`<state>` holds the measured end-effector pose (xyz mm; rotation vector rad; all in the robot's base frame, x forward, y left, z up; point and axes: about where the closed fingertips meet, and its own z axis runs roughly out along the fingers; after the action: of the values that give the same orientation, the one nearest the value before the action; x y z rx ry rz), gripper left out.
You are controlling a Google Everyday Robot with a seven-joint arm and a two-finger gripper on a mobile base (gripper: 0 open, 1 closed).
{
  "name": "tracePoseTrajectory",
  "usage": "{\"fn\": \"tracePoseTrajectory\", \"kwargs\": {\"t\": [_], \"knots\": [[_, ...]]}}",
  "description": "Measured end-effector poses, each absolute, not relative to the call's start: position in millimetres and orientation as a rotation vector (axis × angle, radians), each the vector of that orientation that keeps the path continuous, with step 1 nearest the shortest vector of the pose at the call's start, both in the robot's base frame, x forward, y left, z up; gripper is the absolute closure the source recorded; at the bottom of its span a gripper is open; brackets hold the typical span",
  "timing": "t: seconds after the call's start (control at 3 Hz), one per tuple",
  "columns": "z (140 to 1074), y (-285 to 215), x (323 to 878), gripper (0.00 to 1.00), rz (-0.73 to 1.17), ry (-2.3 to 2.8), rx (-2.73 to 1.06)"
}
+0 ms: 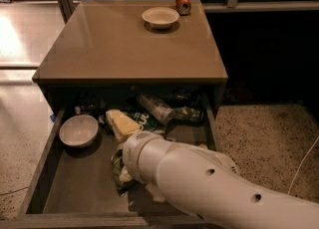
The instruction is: Pick green jalapeno chip bag from top drawer and place on counter
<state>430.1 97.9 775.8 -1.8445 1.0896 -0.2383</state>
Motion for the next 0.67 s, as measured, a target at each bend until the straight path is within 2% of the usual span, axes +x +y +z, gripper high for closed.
{"fn": "tracePoseTrajectory", "kwargs": {"t": [0.67], "knots": [[779.9, 105.2, 431.1, 0.13, -0.252, 1.058, -1.833]]}}
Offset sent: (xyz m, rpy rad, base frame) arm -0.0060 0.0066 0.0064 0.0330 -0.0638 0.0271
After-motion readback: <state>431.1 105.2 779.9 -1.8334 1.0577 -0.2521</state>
